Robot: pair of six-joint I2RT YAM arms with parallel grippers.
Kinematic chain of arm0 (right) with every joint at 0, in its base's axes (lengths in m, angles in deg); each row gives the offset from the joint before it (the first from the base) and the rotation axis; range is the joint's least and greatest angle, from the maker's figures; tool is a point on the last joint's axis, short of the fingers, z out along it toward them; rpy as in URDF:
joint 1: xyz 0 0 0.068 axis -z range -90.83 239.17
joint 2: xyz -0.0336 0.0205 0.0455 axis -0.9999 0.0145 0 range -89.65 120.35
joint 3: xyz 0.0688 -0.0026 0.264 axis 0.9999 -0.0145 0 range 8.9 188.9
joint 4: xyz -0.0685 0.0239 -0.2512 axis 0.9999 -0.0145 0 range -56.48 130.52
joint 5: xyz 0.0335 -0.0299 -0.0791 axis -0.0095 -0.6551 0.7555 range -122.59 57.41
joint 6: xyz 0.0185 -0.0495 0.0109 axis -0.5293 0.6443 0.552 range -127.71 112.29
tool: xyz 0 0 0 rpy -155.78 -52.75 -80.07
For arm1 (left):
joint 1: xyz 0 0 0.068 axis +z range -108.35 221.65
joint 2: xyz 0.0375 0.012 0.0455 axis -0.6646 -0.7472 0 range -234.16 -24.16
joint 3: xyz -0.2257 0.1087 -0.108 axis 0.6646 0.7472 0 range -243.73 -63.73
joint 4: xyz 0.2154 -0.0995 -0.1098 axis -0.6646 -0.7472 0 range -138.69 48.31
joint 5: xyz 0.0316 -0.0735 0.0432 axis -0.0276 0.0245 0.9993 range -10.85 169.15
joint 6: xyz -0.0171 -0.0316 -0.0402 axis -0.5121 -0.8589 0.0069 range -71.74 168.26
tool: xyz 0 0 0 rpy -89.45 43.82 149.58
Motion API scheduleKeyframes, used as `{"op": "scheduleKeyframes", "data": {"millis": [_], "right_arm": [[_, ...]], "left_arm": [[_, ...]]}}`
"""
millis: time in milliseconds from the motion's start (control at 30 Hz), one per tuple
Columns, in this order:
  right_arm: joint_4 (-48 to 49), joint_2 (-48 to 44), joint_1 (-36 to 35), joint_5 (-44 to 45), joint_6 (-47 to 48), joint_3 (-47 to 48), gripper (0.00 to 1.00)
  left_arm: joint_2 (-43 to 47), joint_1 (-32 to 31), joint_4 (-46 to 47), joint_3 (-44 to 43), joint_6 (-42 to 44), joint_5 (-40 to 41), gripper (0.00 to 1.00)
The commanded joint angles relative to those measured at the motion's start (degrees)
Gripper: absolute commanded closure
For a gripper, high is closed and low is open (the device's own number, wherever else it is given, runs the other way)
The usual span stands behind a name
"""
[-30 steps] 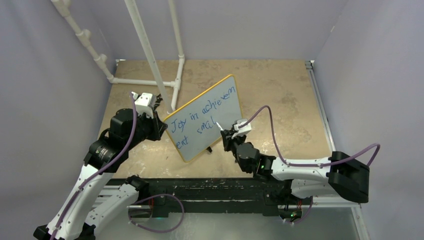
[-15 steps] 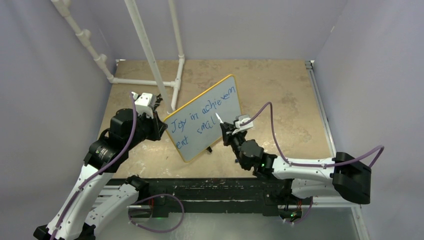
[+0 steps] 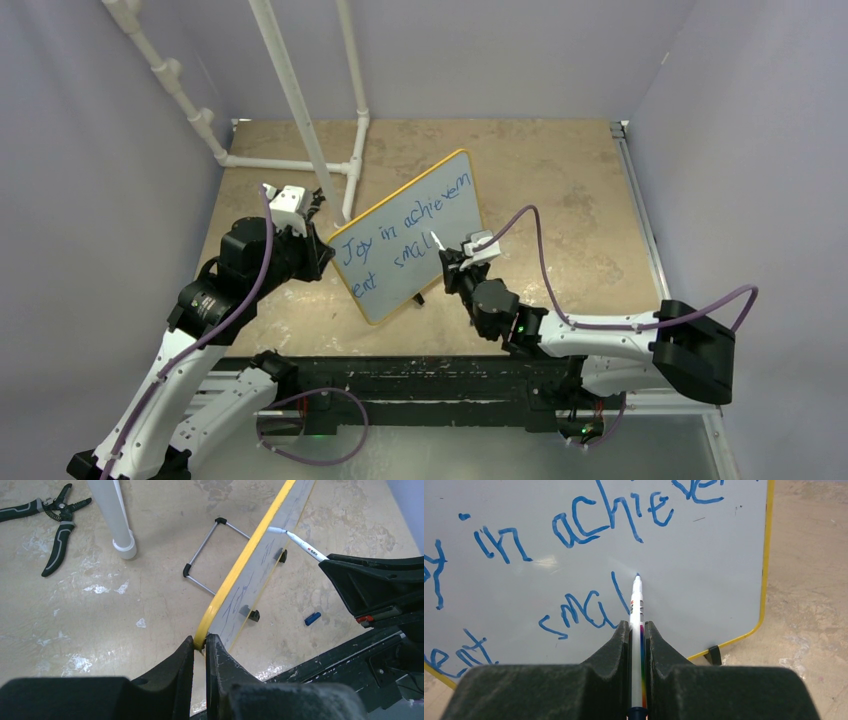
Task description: Write a sentence on the whiteboard
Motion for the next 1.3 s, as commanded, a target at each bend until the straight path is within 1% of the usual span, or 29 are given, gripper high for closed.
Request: {"op": "scheduleKeyframes", "data": {"millis": [0,400,767,1000,1267], "right_arm": [[-1.90,-0.24,0.21,-0.41,-3.61,-0.04,1.00],[-6.68,-0.56,0.21,-0.57,-9.81,-2.02,1.00],[-6.41,-1.17,0.73,4.50,-6.69,0.18,1.00],[-4.50,-3.89,3.22,1.59,-5.88,-1.28,1.00],[-4.82,-2.99,3.54,-0.49,-6.83,-1.40,1.00]], "left_arm": [[0.13,0.11,0.33,-1.55,-0.66,0.30,1.00],[-0.01,0.11,0.52,-1.68,-0.66,0.12,1.00],[-0.09,0.11,0.60,-1.85,-0.75,0.03,1.00],[-0.09,0.11,0.61,-1.82,-0.58,0.03,1.00],[-0.14,0.11,0.51,-1.74,-0.58,0.14,1.00]]}}
